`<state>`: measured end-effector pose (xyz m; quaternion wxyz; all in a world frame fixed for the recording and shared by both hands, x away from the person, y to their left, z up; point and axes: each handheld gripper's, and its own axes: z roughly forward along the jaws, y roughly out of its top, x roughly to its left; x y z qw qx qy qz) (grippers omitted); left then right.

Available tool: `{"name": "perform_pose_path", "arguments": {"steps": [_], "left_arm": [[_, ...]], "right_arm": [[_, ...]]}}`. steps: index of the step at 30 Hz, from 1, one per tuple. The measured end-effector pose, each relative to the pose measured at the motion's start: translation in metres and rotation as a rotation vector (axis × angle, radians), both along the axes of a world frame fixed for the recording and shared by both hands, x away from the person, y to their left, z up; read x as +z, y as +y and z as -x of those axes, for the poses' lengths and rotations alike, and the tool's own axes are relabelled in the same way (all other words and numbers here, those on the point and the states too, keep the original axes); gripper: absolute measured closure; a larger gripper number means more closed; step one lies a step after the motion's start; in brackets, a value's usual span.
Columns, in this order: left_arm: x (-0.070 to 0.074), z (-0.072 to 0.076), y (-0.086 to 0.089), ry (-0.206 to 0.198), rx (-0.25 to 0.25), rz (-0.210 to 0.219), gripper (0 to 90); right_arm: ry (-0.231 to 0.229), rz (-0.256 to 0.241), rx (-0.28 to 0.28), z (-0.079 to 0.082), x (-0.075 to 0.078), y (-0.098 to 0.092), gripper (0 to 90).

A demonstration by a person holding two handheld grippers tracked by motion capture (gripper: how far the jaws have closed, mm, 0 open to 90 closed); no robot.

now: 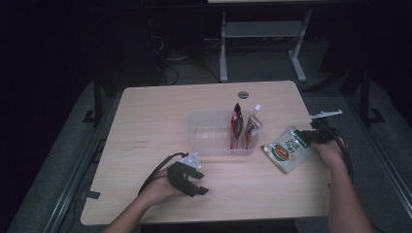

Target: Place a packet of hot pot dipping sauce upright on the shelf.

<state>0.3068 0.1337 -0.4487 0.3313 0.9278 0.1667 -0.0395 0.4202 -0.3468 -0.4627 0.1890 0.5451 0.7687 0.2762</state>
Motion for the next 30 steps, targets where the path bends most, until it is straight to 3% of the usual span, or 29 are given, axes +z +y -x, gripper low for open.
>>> {"name": "perform_pose_path", "arguments": {"steps": [18,30], "left_arm": [[0.0,0.0,0.0,0.001,0.0,-0.002,37.9],[0.001,0.001,0.0,-0.004,0.001,0.003,37.9]], "right_arm": [[0.007,0.05,0.015,0.001,-0.001,0.005,90.0],[0.026,0.056,0.113,0.008,0.001,0.021,90.0]]}}
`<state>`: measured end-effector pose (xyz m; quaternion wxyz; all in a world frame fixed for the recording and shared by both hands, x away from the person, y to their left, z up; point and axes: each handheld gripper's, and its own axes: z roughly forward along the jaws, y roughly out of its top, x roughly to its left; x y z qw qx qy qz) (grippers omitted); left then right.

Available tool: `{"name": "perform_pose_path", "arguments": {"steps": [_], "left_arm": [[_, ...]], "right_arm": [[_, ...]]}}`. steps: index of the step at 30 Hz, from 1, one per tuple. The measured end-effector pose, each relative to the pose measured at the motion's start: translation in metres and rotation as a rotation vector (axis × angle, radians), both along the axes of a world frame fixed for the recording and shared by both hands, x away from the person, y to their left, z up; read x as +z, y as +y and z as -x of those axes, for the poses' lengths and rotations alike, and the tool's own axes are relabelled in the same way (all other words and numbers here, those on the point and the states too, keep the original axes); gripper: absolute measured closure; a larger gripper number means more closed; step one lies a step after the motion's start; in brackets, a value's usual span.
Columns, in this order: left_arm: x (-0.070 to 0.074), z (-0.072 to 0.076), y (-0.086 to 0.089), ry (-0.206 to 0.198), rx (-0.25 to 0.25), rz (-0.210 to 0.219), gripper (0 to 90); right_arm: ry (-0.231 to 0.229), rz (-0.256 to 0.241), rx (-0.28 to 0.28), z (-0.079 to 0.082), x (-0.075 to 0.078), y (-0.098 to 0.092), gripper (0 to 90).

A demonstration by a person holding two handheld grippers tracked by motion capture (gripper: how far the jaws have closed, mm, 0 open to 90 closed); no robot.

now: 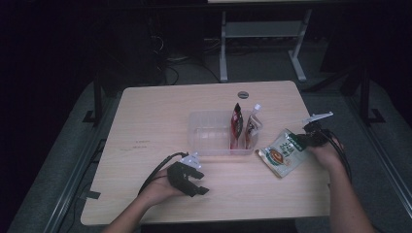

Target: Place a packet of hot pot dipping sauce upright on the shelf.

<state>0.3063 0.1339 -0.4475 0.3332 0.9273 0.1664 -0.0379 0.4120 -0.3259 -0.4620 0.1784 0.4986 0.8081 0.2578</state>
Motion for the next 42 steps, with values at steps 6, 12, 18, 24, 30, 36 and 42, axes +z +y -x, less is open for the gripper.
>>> {"name": "perform_pose_path", "arguments": {"steps": [6,12,18,24,30,36,42], "left_arm": [[0.001,0.0,0.0,-0.007,0.001,0.002,37.9],[0.001,0.0,0.0,-0.007,0.008,0.013,37.9],[0.001,0.0,0.0,-0.01,0.008,0.014,37.8],[0.002,0.0,0.0,-0.011,0.013,0.021,37.8],[0.002,-0.001,0.001,-0.012,0.018,0.023,37.8],[0.003,-0.002,0.002,-0.014,0.022,0.031,37.7],[0.004,-0.002,0.003,-0.018,0.025,0.036,37.7]], "right_arm": [[0.011,-0.013,0.064,0.007,0.001,0.012,90.0],[0.025,-0.017,0.114,0.015,0.002,0.022,90.0],[0.037,-0.022,0.193,0.026,0.002,0.034,90.0],[0.05,-0.044,0.274,0.034,0.003,0.048,90.0],[0.068,-0.06,0.331,0.044,0.003,0.06,90.0],[0.082,-0.063,0.379,0.053,0.004,0.07,90.0],[0.09,-0.078,0.461,0.065,0.004,0.086,90.0]]}}
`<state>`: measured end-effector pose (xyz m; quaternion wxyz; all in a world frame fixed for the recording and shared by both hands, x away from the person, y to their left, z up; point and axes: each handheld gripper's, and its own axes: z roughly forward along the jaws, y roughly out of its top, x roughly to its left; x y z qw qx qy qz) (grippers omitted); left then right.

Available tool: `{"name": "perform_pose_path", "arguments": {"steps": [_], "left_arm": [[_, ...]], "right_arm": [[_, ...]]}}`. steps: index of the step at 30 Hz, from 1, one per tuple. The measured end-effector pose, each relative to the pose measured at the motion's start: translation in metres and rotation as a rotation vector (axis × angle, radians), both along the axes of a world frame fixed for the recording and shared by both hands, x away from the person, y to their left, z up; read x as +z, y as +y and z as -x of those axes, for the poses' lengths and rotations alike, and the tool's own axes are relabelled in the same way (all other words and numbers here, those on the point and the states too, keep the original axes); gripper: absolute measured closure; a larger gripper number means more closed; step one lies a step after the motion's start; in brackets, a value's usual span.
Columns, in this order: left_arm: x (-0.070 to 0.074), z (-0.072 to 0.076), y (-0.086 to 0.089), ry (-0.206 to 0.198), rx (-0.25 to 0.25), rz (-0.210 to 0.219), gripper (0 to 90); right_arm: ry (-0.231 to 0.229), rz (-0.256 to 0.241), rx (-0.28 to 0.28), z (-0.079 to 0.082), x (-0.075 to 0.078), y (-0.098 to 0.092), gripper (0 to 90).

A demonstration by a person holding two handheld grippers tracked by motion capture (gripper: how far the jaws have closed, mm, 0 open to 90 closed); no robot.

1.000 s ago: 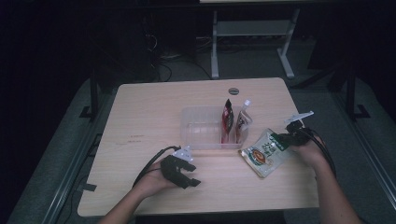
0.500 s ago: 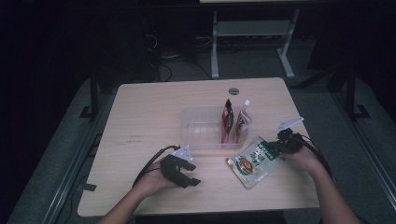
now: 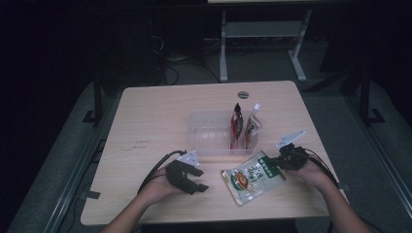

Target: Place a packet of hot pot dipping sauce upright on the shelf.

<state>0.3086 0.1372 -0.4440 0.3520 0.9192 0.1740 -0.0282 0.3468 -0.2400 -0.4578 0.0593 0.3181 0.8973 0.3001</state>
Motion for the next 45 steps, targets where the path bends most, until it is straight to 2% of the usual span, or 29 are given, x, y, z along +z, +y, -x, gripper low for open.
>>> {"name": "perform_pose_path", "arguments": {"steps": [13,16,18,19,21,25,28,31,33,34,36,37,38,39,40,45], "left_arm": [[0.002,-0.001,0.002,-0.016,0.009,0.004,35.7],[0.002,-0.001,0.002,-0.019,0.005,0.002,35.3],[0.002,0.0,0.001,-0.018,0.005,0.002,34.9],[0.001,0.0,0.001,-0.018,0.004,0.002,34.9],[0.001,0.0,-0.001,-0.018,-0.003,-0.003,34.8],[-0.001,0.002,-0.004,-0.021,-0.019,-0.017,34.6],[-0.004,0.003,-0.01,-0.022,-0.031,-0.023,34.5],[-0.007,0.005,-0.018,-0.008,-0.052,-0.033,34.5],[-0.008,0.006,-0.022,-0.013,-0.067,-0.035,34.2],[-0.008,0.006,-0.025,-0.011,-0.07,-0.036,34.2],[-0.01,0.007,-0.029,0.001,-0.085,-0.043,34.8],[-0.012,0.008,-0.031,-0.001,-0.09,-0.05,35.2],[-0.013,0.008,-0.032,-0.003,-0.09,-0.049,35.0],[-0.013,0.008,-0.032,-0.003,-0.09,-0.049,35.4],[-0.013,0.007,-0.032,-0.005,-0.091,-0.049,35.4],[-0.012,0.009,-0.033,-0.026,-0.08,-0.062,46.2]], "right_arm": [[0.028,-0.024,0.171,0.02,0.001,0.048,90.0],[0.001,-0.009,0.24,0.023,0.001,0.061,90.0],[0.011,-0.014,0.246,0.025,0.002,0.066,90.0],[-0.002,-0.015,0.268,0.026,0.001,0.071,90.0],[0.002,-0.023,0.302,0.03,0.002,0.082,90.0],[-0.01,-0.033,0.328,0.032,0.005,0.089,90.0],[-0.013,-0.039,0.307,0.032,0.007,0.086,89.5],[-0.006,-0.053,0.271,0.032,0.009,0.079,84.7],[-0.015,-0.066,0.259,0.03,0.01,0.074,79.8],[0.0,-0.078,0.232,0.032,0.012,0.072,77.3],[0.001,-0.103,0.197,0.032,0.015,0.067,73.2],[-0.018,-0.103,0.196,0.03,0.016,0.064,70.8],[-0.01,-0.127,0.176,0.03,0.018,0.062,68.1],[-0.01,-0.127,0.176,0.03,0.018,0.062,68.1],[-0.021,-0.138,0.156,0.029,0.021,0.057,64.3],[-0.027,-0.179,0.118,0.027,0.025,0.045,54.6]]}}
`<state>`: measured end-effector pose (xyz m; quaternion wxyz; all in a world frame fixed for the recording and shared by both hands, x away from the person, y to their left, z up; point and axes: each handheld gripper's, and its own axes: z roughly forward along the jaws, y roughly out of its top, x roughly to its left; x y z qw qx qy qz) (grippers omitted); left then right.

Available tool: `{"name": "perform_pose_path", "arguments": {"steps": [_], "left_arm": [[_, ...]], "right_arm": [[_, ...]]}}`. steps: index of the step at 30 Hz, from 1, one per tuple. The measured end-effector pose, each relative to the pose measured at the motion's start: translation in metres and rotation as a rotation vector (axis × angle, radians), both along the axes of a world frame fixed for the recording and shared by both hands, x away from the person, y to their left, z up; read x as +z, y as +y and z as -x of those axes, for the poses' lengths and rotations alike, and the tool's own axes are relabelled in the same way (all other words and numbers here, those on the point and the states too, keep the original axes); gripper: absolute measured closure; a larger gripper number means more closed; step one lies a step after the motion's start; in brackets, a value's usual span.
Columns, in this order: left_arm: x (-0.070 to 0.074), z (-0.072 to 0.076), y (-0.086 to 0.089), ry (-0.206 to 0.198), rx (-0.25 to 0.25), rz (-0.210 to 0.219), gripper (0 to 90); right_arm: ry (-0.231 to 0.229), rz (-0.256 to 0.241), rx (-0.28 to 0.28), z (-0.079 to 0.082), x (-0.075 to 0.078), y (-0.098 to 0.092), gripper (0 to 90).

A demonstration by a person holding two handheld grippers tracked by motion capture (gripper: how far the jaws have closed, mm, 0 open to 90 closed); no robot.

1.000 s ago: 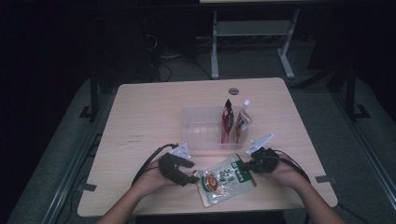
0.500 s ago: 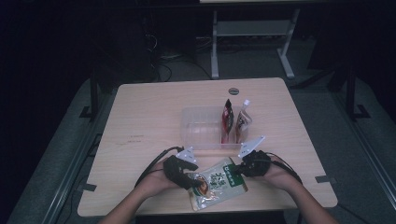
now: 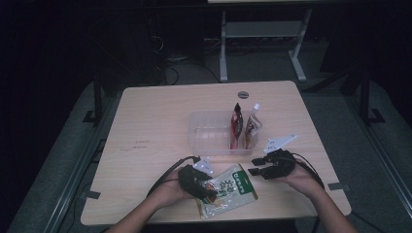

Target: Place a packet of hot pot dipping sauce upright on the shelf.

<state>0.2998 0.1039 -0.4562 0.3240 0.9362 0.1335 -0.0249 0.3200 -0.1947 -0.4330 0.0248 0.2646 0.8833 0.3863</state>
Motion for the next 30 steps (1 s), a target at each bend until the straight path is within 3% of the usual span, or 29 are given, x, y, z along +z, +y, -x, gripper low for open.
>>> {"name": "perform_pose_path", "arguments": {"steps": [3,7,10,15,19,23,30], "left_arm": [[0.001,0.0,0.0,-0.014,0.007,-0.012,57.1],[0.003,0.002,-0.001,-0.031,-0.01,-0.021,78.8],[0.005,0.004,-0.003,-0.056,-0.026,-0.022,84.7],[0.011,0.004,0.002,-0.096,-0.03,0.001,88.9],[0.023,0.001,0.014,-0.127,-0.01,0.045,89.3],[0.037,0.0,0.031,-0.165,-0.003,0.121,89.4],[0.046,0.003,0.044,-0.204,-0.034,0.127,89.4]], "right_arm": [[0.004,-0.033,-0.014,-0.001,0.002,-0.005,51.4],[0.015,-0.055,-0.016,-0.001,0.002,-0.006,48.7],[0.018,-0.073,-0.01,-0.002,0.0,-0.006,47.3],[0.071,-0.11,0.016,-0.003,-0.004,-0.005,43.3],[0.098,-0.144,0.032,-0.004,-0.005,-0.002,41.7],[0.113,-0.187,0.046,-0.005,-0.004,0.002,40.9],[0.133,-0.229,0.087,-0.009,-0.002,0.017,41.4]]}}
